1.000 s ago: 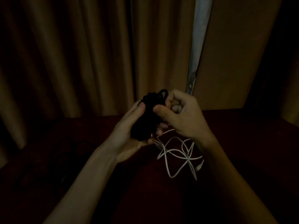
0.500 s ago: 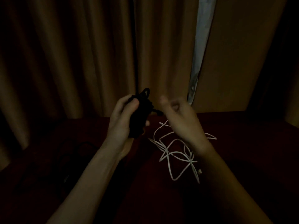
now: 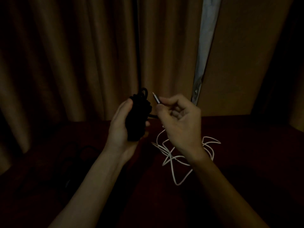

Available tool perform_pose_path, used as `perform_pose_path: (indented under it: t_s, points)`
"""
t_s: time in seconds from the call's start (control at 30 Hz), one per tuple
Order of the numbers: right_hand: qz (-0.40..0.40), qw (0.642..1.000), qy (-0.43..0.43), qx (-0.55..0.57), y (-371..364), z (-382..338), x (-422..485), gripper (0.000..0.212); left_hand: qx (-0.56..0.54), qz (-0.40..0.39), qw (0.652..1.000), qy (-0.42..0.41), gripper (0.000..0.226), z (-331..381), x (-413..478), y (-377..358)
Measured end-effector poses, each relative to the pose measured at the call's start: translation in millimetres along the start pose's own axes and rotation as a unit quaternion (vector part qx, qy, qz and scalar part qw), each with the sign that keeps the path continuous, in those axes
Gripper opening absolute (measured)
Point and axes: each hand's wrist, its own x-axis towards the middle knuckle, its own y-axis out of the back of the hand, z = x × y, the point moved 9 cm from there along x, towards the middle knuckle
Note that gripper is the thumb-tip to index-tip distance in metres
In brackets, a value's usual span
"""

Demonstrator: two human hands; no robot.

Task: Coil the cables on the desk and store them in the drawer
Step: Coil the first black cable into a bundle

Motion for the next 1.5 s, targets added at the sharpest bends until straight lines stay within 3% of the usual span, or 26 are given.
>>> perform_pose_path:
  t_s: [0.17,0.37,0.5,0.63,0.77,1.0,1.07,1.17,1.23,1.3,1.43,1.5]
  points:
    - [-0.035,0.999,0.005,-0.030,-2,1,2,0.023,0.012,-0.031,0.999,0.022,0.065,-3,1,-4]
    - [-0.024,0.999,-0.005,-0.048,4,-1,7,0.025,0.054,-0.090,0.994,0.022,0.054,0,-1,-8]
    - [-0.024,0.998,-0.005,-0.060,4,-1,6,0.020,0.090,-0.106,0.990,-0.010,0.039,10,-1,-7]
    - [-0.027,0.989,0.041,-0.140,4,-10,5,0.010,0.129,-0.104,0.985,-0.053,0.028,20,-4,-6]
    - [-0.051,0.968,0.079,-0.234,6,-20,7,0.011,0.214,-0.134,0.962,-0.107,0.028,25,-9,-15]
    - [-0.051,0.966,0.033,-0.251,10,-2,8,0.013,0.310,-0.176,0.921,-0.160,0.027,24,-17,-30]
    - [-0.069,0.974,0.009,-0.217,9,1,9,0.011,0.303,-0.168,0.923,-0.168,0.026,25,-17,-31]
    - [-0.119,0.989,-0.051,-0.071,5,5,15,0.017,0.259,-0.126,0.942,-0.171,0.025,33,-12,-22]
    - [-0.172,0.980,-0.103,-0.001,-3,11,13,0.033,0.229,-0.087,0.953,-0.176,0.030,40,-7,-10]
    - [-0.204,0.967,-0.151,0.001,-9,20,8,0.037,0.231,-0.062,0.950,-0.200,0.034,44,-6,-4]
    - [-0.129,0.974,-0.187,0.000,-1,32,11,0.006,0.270,-0.073,0.932,-0.232,0.029,43,-8,-8]
    - [-0.103,0.975,-0.197,0.010,1,37,12,0.008,0.308,-0.094,0.915,-0.243,0.026,40,-8,-12]
